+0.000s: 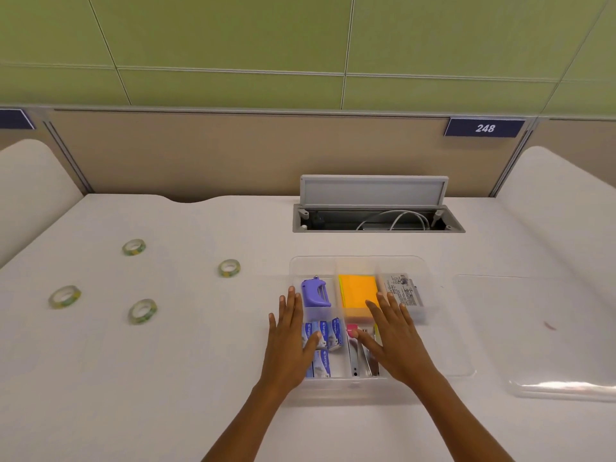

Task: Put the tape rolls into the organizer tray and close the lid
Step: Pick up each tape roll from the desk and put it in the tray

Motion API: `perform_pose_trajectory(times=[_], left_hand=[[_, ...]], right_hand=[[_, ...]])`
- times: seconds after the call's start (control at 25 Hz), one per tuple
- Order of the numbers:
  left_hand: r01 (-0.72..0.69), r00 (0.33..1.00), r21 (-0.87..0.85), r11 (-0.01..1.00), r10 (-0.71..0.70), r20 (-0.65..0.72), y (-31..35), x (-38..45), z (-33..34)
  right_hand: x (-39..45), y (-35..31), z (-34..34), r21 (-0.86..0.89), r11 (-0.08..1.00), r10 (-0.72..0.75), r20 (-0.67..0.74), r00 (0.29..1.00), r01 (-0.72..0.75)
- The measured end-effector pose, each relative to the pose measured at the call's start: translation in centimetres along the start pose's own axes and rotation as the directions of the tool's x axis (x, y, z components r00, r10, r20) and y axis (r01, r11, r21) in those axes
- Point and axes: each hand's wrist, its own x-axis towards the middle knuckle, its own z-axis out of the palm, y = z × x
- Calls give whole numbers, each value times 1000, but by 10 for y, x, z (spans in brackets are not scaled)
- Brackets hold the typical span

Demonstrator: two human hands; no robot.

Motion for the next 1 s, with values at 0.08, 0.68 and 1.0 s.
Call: perform_pose_trajectory(times=[0.08,0.68,1.0], left_hand=[[8,1000,-162,987,-9,-4,0,-2,-3],[341,921,162,926,-295,-253,-151,-10,-82],[348,915,327,878,-242,-324,-152,-9,-67]], right_hand=[[0,1,-1,4,1000,-7,7,1000,7],[56,-108,-18,161,938,-295,-88,951,306],[104,-178,-2,212,877,-444,12,896,431]])
